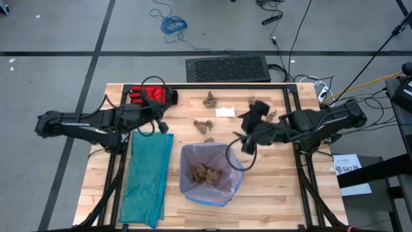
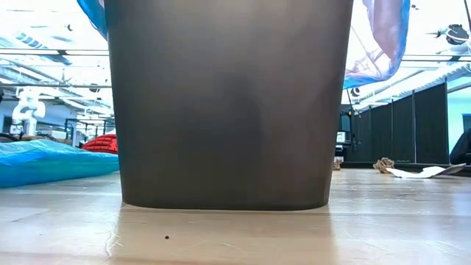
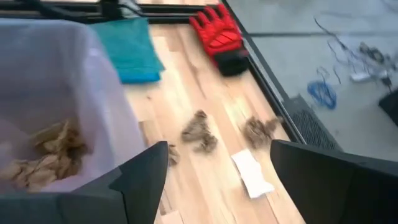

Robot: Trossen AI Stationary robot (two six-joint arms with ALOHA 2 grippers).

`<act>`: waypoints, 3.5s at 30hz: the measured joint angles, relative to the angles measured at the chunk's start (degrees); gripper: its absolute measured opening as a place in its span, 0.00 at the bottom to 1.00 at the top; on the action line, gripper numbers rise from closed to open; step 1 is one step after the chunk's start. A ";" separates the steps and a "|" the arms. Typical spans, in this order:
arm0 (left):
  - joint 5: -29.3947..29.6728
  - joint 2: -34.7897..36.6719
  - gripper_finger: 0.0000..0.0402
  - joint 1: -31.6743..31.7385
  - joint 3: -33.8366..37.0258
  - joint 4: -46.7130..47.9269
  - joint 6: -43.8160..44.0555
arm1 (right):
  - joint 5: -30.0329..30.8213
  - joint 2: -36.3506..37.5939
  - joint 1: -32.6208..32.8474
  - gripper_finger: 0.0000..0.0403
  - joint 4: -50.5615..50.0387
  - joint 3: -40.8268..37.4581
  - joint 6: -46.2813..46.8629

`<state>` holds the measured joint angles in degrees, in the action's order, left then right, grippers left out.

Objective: Place trash/remove bag and relplace
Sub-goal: Put the brown napkin into the black trash bin

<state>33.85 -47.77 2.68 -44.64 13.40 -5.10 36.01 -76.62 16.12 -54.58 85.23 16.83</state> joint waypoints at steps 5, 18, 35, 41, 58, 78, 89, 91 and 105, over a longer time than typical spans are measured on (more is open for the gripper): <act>-5.50 -2.25 0.00 8.08 0.00 5.02 -0.02 | -0.32 1.09 -2.86 0.68 -2.32 0.04 2.22; -33.74 -13.20 0.00 32.65 0.00 -4.46 -7.79 | -4.92 1.53 -14.19 0.67 -1.96 0.02 3.64; -44.28 -15.54 0.00 38.55 0.02 -8.67 -1.21 | -22.94 1.51 -47.19 0.64 -11.46 -27.45 -1.26; -44.26 -15.47 0.00 38.55 0.02 -8.68 0.34 | -26.22 1.49 -53.24 0.64 -0.90 -38.66 -5.44; -44.19 -15.41 0.00 38.44 0.02 -8.12 1.81 | -28.24 -7.39 -63.52 0.58 11.50 -44.00 -10.00; -43.96 -15.30 0.00 34.51 0.02 -9.18 3.38 | -34.23 11.08 -48.58 0.01 -2.33 -29.07 -2.65; -43.97 -15.30 0.00 34.03 0.02 -13.17 4.75 | -45.15 14.89 -26.68 0.00 25.60 -20.26 -4.70; -43.95 -15.30 0.00 34.03 0.00 -13.15 4.45 | -45.23 12.02 -23.22 0.00 28.64 -20.15 -5.55; -43.89 -15.28 0.08 34.03 -1.70 -11.30 -6.86 | -45.35 -6.34 -13.02 0.38 31.23 -8.43 -9.13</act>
<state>-10.04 -63.05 36.71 -46.35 2.10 -11.96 -9.34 -82.96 3.10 -23.35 76.81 7.70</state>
